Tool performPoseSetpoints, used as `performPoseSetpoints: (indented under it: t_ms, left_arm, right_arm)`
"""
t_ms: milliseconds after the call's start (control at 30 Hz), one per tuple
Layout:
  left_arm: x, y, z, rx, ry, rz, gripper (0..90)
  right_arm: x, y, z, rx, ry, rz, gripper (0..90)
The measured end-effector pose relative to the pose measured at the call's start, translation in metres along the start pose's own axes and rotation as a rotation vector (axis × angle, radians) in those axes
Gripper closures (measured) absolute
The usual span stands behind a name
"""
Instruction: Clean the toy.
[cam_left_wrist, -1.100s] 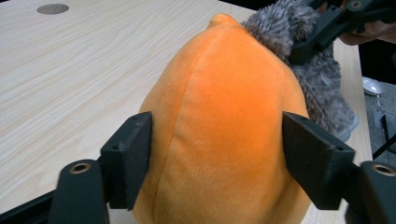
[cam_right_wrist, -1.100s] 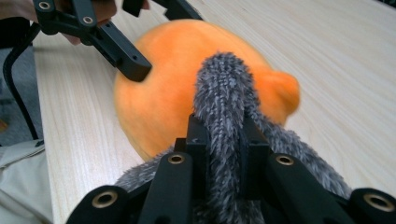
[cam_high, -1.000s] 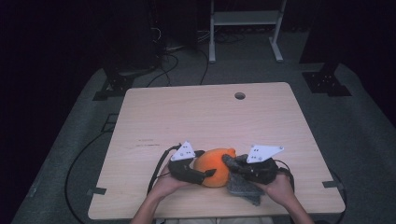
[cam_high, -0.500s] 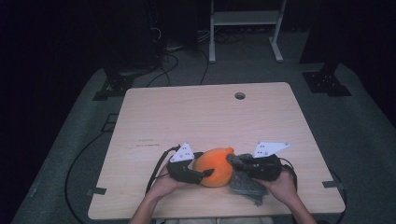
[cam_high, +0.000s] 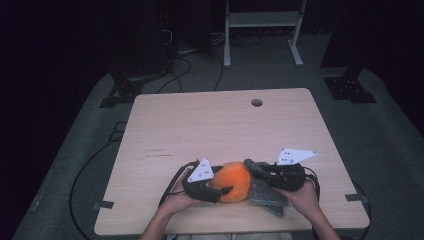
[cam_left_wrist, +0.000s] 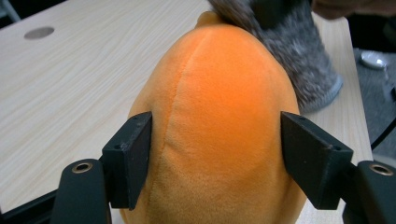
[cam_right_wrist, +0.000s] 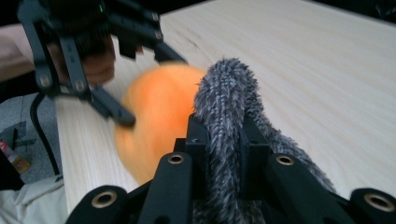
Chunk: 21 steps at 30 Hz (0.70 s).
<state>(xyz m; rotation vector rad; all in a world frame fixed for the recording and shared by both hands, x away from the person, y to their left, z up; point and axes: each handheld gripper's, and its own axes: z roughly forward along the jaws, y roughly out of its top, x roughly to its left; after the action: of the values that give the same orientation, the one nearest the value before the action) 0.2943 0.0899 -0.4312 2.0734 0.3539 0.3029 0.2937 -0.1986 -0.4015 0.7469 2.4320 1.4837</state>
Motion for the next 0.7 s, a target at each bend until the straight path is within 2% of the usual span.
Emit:
performPoseSetpoints:
  t_ms: [100,133,200,233,300,333,400,467,500,567,633,667,700]
  left_arm:
    - [0.002,-0.003,-0.001,-0.015,-0.012,-0.015,29.5]
    - [0.002,-0.002,-0.001,-0.014,-0.012,-0.008,29.5]
    - [0.001,-0.002,-0.001,-0.013,-0.014,0.000,29.5]
    - [0.000,-0.001,0.000,-0.013,-0.015,0.005,29.5]
    - [-0.002,-0.001,0.001,-0.008,-0.024,0.026,29.4]
    - [-0.003,0.000,0.001,-0.008,-0.022,0.032,29.4]
    - [-0.002,-0.001,0.000,-0.007,-0.022,0.029,29.6]
    - [-0.002,-0.002,-0.001,-0.010,-0.021,0.021,29.7]
    - [-0.001,-0.002,0.000,-0.013,-0.023,0.015,29.7]
    - [-0.002,-0.001,0.000,-0.007,-0.029,0.029,29.6]
    - [-0.004,0.000,0.002,-0.011,-0.036,0.032,29.6]
    - [-0.004,0.000,0.002,-0.011,-0.036,0.032,29.6]
    - [-0.006,-0.001,0.003,-0.016,-0.037,0.037,29.6]
  right_arm:
    - [-0.008,-0.009,0.005,0.055,-0.007,0.037,77.2]
    - [-0.011,-0.011,0.005,0.066,-0.008,0.051,77.2]
    - [-0.012,-0.012,0.002,0.066,-0.007,0.062,77.1]
    - [-0.012,-0.012,0.000,0.058,-0.009,0.059,77.1]
    - [-0.005,-0.002,-0.006,-0.017,0.023,0.043,77.0]
    - [-0.002,0.001,-0.005,-0.021,0.019,0.026,77.0]
    - [0.000,0.002,-0.001,0.004,0.005,0.009,77.0]
    - [-0.003,-0.001,0.001,0.023,-0.001,0.025,77.1]
    - [-0.009,-0.008,0.001,0.063,-0.024,0.048,77.1]
    - [-0.014,-0.012,-0.003,0.074,-0.039,0.068,77.1]
    - [-0.012,-0.007,-0.008,0.024,-0.021,0.072,77.0]
    - [-0.012,-0.007,-0.008,0.024,-0.021,0.072,77.0]
    - [-0.006,0.002,-0.008,-0.006,-0.006,0.039,76.9]
